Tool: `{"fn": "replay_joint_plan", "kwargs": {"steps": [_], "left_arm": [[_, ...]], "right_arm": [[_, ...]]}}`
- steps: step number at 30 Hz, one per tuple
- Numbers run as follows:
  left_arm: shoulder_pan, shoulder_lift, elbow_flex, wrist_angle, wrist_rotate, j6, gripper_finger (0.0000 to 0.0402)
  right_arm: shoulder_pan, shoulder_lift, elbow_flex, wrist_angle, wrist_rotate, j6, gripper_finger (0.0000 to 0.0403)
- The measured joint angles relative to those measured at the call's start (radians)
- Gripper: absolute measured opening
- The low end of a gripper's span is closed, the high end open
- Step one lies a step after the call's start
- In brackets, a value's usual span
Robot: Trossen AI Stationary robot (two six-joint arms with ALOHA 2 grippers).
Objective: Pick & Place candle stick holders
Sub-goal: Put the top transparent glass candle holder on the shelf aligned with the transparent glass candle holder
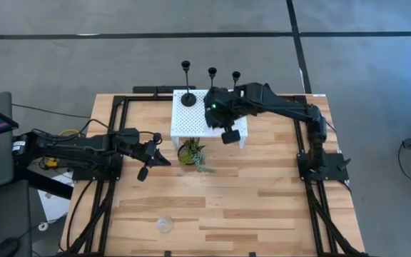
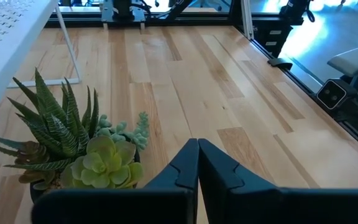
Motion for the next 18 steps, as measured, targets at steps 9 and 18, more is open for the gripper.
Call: {"fn": "replay_joint_plan", "kwargs": {"steps": [9, 18], "left_arm": [[0.002, 0.0, 0.0, 0.001, 0.0, 0.008, 0.0007], [0.003, 0.0, 0.0, 0.0, 0.0, 0.011, 0.0005]], "right_arm": [[-0.067, 0.101, 0.09, -0.061, -0.001, -0.046, 0.0014], [-0.081, 0.139, 0.09, -0.055, 0.045, -0.065, 0.0014]]}}
